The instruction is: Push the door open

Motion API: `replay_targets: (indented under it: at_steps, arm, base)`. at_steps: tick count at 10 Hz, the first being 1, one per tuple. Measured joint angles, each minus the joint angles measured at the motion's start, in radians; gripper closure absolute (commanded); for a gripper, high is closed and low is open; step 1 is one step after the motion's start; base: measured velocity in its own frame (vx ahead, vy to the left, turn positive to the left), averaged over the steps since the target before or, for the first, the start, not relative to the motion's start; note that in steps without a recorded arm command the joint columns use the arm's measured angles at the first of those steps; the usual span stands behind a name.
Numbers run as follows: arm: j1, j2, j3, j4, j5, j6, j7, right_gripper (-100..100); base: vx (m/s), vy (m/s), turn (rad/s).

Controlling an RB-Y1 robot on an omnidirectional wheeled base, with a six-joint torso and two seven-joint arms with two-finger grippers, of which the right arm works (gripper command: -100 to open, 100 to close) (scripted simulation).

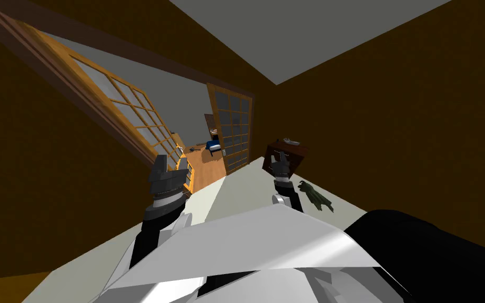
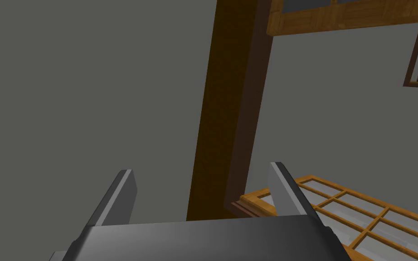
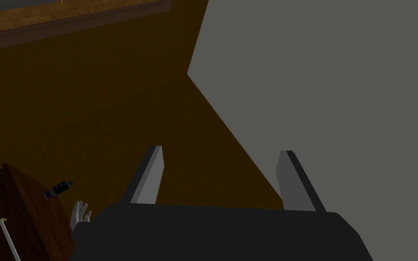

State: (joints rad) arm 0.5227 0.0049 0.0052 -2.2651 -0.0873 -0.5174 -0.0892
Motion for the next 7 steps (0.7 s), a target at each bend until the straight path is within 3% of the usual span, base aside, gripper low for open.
replay_targets:
  at_steps: [7]
  arm:
    - [-0.040, -0.040, 0.028, 0.135, -0.083, -0.046, -0.091, -100]
  base:
    - [0.119, 0.002, 0.155]
